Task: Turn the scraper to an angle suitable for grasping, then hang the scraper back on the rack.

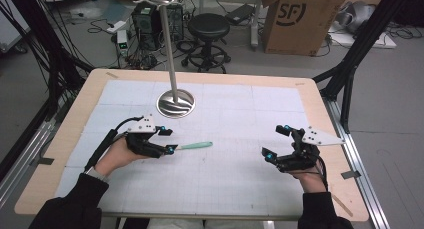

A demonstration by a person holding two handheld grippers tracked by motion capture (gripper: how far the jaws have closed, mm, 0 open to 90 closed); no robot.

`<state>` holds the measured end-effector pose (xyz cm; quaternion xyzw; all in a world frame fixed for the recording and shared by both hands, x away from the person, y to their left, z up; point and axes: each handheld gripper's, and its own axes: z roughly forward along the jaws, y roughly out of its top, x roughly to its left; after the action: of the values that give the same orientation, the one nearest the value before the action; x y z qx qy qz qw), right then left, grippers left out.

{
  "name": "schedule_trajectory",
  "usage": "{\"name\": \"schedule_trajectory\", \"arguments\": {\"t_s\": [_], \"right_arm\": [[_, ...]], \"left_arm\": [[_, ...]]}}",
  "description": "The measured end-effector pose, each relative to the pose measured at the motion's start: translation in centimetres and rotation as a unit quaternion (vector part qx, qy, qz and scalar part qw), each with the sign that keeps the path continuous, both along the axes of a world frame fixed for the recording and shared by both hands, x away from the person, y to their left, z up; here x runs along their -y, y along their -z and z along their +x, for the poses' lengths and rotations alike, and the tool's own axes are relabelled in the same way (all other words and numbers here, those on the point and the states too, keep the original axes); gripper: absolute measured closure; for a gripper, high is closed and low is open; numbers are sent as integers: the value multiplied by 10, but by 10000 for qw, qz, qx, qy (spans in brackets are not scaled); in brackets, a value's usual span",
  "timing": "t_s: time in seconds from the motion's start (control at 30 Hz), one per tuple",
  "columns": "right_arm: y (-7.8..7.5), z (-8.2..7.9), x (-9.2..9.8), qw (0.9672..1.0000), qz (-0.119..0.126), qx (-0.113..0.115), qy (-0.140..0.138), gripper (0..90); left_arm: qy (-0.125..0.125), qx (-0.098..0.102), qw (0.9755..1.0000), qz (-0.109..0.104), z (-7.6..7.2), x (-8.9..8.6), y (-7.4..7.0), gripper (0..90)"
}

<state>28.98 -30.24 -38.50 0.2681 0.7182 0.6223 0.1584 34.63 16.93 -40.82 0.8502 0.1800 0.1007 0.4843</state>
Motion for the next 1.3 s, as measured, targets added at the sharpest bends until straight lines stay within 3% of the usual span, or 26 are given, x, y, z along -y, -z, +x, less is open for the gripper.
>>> {"name": "schedule_trajectory", "arguments": {"t_s": [0.07,0.2,0.33,0.37,0.43,0.47,0.53,0.6,0.73,0.8,0.87,0.9,1.0,1.13,1.27,1.3], "right_arm": [[0,1,1,10000,5,7,14,5],[-1,2,1,10000,39,21,20,4],[-1,5,-2,10000,46,24,-26,5],[-1,6,-3,10000,46,42,-26,5],[-1,7,-4,10000,20,9,-35,5],[-1,8,-3,10000,23,23,-34,5],[-2,8,-1,10000,83,17,-16,5],[-3,8,0,9999,122,39,4,5],[-4,7,2,9999,153,57,12,5],[-4,8,3,9999,138,34,22,5],[-3,8,4,9999,146,17,53,5],[-2,7,4,9999,152,6,48,5],[-3,7,5,9998,165,31,49,5],[-3,7,6,9998,165,-20,79,5],[-2,9,8,9998,177,-36,82,5],[-1,9,8,9998,182,-31,95,5]], "left_arm": [[18,46,9999,116,0,1,-3,337],[57,-68,9996,257,3,-1,-9,190],[275,-128,9991,290,7,0,-19,155],[285,-247,9984,418,8,2,-22,146],[268,-753,9944,694,12,7,-24,157],[286,-905,9916,882,13,10,-24,170],[347,-683,9906,1130,15,15,-24,190],[409,-749,9911,1018,18,20,-22,195],[547,-633,9885,1262,22,27,-21,209],[500,-427,9882,1387,21,34,-24,248],[738,-253,9873,1382,19,40,-27,257],[809,-285,9867,1380,19,42,-28,257],[997,-305,9809,1645,22,50,-31,261],[983,-224,9750,1980,25,59,-33,288],[1057,-381,9710,2111,31,63,-31,289],[1104,-458,9675,2230,33,64,-30,285]]}}
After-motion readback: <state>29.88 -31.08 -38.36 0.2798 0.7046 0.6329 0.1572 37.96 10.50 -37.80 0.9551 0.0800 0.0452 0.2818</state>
